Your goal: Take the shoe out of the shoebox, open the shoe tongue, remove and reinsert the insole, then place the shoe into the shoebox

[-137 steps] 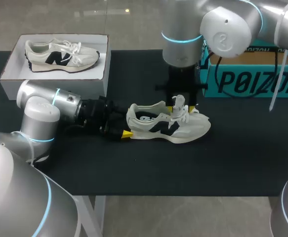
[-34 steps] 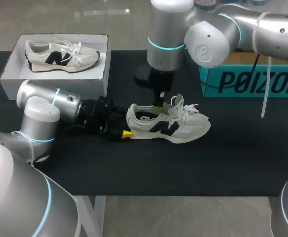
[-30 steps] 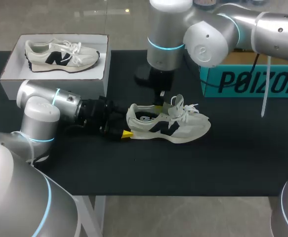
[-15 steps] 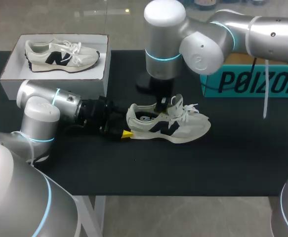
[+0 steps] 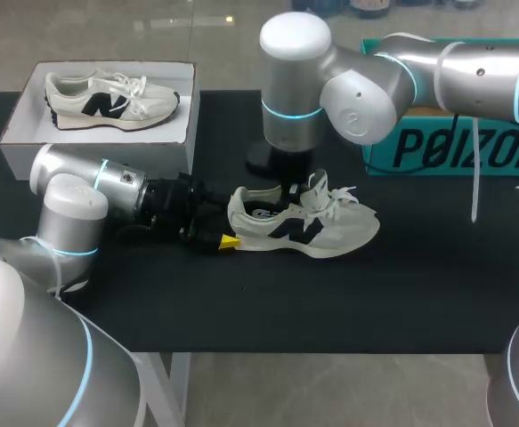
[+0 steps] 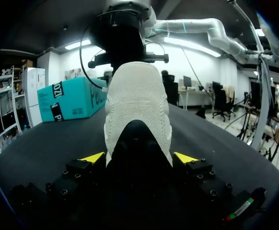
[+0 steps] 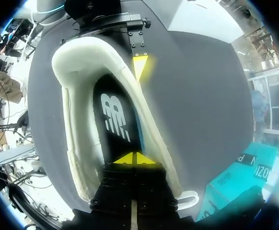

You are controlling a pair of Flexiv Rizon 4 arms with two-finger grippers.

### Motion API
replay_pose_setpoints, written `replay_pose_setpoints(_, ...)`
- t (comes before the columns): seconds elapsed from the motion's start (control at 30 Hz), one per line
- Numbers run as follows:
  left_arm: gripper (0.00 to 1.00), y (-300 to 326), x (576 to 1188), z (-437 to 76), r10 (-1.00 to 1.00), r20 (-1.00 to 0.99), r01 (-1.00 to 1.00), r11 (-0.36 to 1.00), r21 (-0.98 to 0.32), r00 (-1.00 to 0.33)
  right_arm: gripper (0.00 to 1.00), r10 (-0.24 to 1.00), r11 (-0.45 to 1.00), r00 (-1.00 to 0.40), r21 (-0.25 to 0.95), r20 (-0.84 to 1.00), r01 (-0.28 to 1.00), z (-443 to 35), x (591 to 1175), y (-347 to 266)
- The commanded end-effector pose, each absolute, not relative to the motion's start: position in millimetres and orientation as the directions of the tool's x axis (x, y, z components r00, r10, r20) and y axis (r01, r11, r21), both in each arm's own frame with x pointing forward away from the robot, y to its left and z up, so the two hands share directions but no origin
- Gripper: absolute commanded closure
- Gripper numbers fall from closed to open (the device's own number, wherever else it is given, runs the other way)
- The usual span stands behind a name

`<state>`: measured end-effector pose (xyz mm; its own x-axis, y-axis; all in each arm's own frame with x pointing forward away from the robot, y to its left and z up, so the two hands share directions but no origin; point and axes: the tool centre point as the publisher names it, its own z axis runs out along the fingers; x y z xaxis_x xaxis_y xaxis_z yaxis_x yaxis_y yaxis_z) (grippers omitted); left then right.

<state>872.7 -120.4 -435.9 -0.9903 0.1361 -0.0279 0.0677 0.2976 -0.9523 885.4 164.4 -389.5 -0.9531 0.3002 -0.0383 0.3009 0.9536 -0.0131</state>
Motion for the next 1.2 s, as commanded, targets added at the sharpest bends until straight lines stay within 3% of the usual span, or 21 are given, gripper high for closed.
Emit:
replay_pose_setpoints(0.03, 1.0, -121, 872, -436, 0.136, -0.028, 0.068, 0.302, -0.951, -0.99, 0.8, 0.309, 0.951, -0.951, -0.017, -0.032, 0.31, -393, 890, 164)
replay_pose_setpoints(0.07, 1.0, -121, 872, -436, 0.136, -0.028, 0.068, 0.302, -0.951, -0.99, 0.62, 0.31, 0.95, -0.95, -0.017, -0.032, 0.311, -393, 891, 163)
replay_pose_setpoints(0.17, 1.0, -121, 872, -436, 0.136, -0.028, 0.068, 0.302, -0.951, -0.99, 0.55, 0.315, 0.949, -0.949, -0.017, -0.03, 0.315, -392, 892, 162)
replay_pose_setpoints(0.4, 1.0, -121, 872, -436, 0.136, -0.028, 0.068, 0.302, -0.951, -0.99, 0.57, 0.322, 0.947, -0.946, -0.013, -0.027, 0.322, -392, 892, 160)
replay_pose_setpoints(0.93, 1.0, -121, 872, -436, 0.136, -0.028, 0.068, 0.302, -0.951, -0.99, 0.51, 0.284, 0.959, -0.959, -0.021, 0.017, 0.284, -434, 887, 180)
replay_pose_setpoints(1.0, 1.0, -121, 872, -436, 0.136, -0.028, 0.068, 0.302, -0.951, -0.99, 0.56, 0.279, 0.96, -0.96, -0.025, 0.028, 0.279, -439, 884, 181)
replay_pose_setpoints(1.07, 1.0, -121, 872, -436, 0.136, -0.028, 0.068, 0.302, -0.951, -0.99, 0.72, 0.271, 0.962, -0.962, -0.031, 0.035, 0.27, -441, 881, 183)
replay_pose_setpoints(1.1, 1.0, -121, 872, -436, 0.136, -0.028, 0.068, 0.302, -0.951, -0.99, 1.0, 0.265, 0.964, -0.963, -0.036, 0.038, 0.264, -441, 879, 184)
replay_pose_setpoints(1.2, 1.0, -121, 872, -436, 0.136, -0.028, 0.068, 0.302, -0.951, -0.99, 1.0, 0.262, 0.965, -0.964, -0.037, 0.053, 0.26, -439, 876, 183)
